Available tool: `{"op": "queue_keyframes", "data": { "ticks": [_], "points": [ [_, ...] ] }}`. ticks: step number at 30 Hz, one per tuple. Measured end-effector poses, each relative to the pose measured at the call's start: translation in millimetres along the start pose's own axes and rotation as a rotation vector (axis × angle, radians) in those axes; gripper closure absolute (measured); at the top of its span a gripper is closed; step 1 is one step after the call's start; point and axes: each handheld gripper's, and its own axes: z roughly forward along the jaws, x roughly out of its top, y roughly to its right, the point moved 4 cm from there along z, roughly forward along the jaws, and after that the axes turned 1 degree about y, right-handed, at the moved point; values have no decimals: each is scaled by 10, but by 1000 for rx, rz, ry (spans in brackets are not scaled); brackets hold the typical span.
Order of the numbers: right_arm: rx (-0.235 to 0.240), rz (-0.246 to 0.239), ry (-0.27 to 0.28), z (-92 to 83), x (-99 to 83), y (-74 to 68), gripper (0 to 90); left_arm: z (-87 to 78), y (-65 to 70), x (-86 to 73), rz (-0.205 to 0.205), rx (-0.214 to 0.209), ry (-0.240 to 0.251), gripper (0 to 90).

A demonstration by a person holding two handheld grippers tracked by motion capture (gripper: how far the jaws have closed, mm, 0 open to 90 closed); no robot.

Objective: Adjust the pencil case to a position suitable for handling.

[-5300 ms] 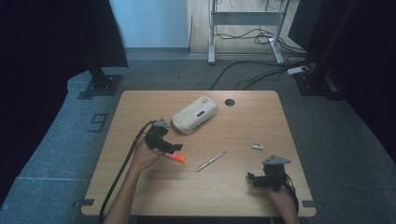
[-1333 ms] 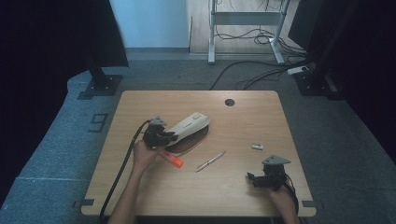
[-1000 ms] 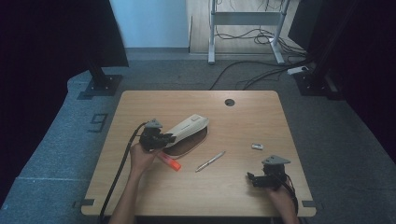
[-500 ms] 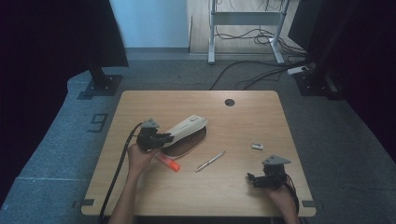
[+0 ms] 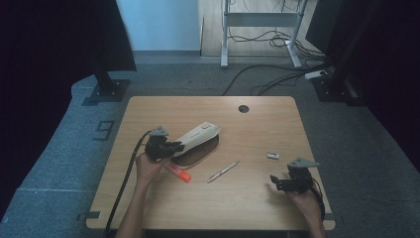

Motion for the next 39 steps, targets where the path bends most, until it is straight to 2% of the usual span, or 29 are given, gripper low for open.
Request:
{"op": "queue_keyframes", "data": {
  "ticks": [4,8,13,20,25,39],
  "points": [
    [-7,5,-1,32,44,62,135,-1,-2,-1,1,-2,2,760],
    [-29,-13,-19,62,76,114,140,-1,-1,-2,3,-3,1,759],
    [-30,-19,-20,94,156,193,170,-1,2,-2,6,-2,1,758],
    [2,-11,-17,191,286,304,233,0,3,-2,11,-2,2,757],
    [28,-27,-34,288,337,343,277,1,5,-4,13,-3,0,756],
    [38,-68,-77,508,411,409,301,3,15,-5,20,1,-2,755]
  ]
}}
